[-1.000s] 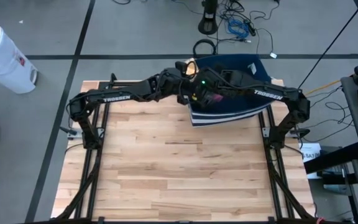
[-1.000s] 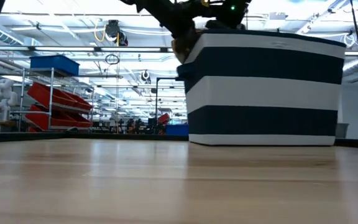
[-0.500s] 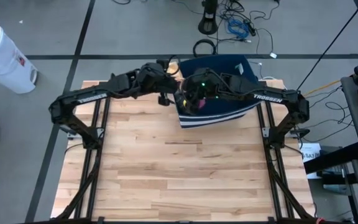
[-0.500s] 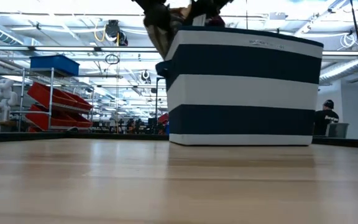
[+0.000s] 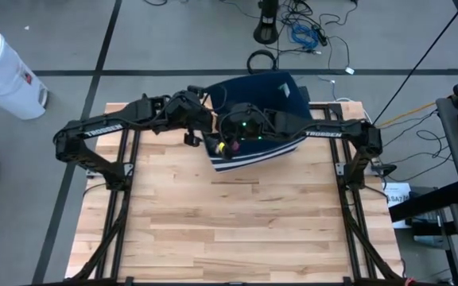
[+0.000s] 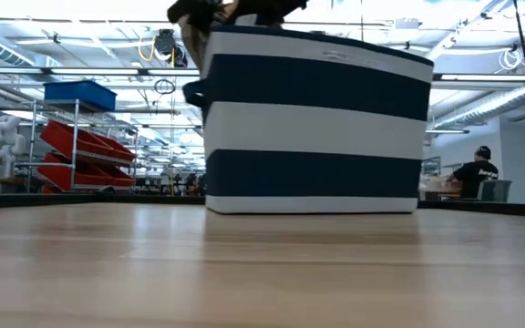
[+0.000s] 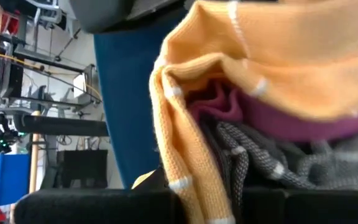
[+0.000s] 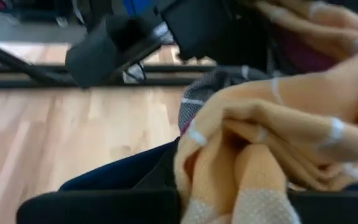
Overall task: Fold towel
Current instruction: Put the folded stacked towels into the blue laundry bin
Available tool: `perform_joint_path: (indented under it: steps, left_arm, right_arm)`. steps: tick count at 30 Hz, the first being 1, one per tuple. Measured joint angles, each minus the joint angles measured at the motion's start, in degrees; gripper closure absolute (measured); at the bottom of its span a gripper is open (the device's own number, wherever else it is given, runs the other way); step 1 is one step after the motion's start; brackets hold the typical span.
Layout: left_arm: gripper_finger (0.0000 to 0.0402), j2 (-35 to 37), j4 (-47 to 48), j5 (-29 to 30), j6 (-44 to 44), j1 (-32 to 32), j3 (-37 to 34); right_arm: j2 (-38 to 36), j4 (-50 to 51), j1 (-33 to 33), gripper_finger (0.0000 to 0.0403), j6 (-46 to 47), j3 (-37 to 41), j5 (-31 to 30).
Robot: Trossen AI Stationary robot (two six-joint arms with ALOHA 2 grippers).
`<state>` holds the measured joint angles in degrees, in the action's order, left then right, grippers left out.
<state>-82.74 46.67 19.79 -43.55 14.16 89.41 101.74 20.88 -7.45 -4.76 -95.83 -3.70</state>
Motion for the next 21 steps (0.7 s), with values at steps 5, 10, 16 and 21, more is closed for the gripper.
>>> perform_joint_path:
  steps: [5,10,16,21]
  left_arm:
    - [0.0363,1.5,2.0,0.4,0.3,-0.1,0.0]
    - [0.0363,1.6,0.8,0.1,0.2,-0.1,0.0]
    - [0.0363,1.6,-4.4,-0.6,-0.4,0.0,0.2]
    - [0.0363,1.3,-10.0,-3.5,0.7,0.1,0.0]
  right_arm:
    - [1.5,-7.0,1.2,0.0371,1.0,0.0,1.1]
    - [1.5,-12.4,2.1,0.0371,0.2,0.1,1.0]
    - [0.1,-11.9,2.9,0.0371,-3.0,-1.0,-3.9]
    - [-2.6,-0.2,3.3,0.0371,-8.8,-3.3,-9.9]
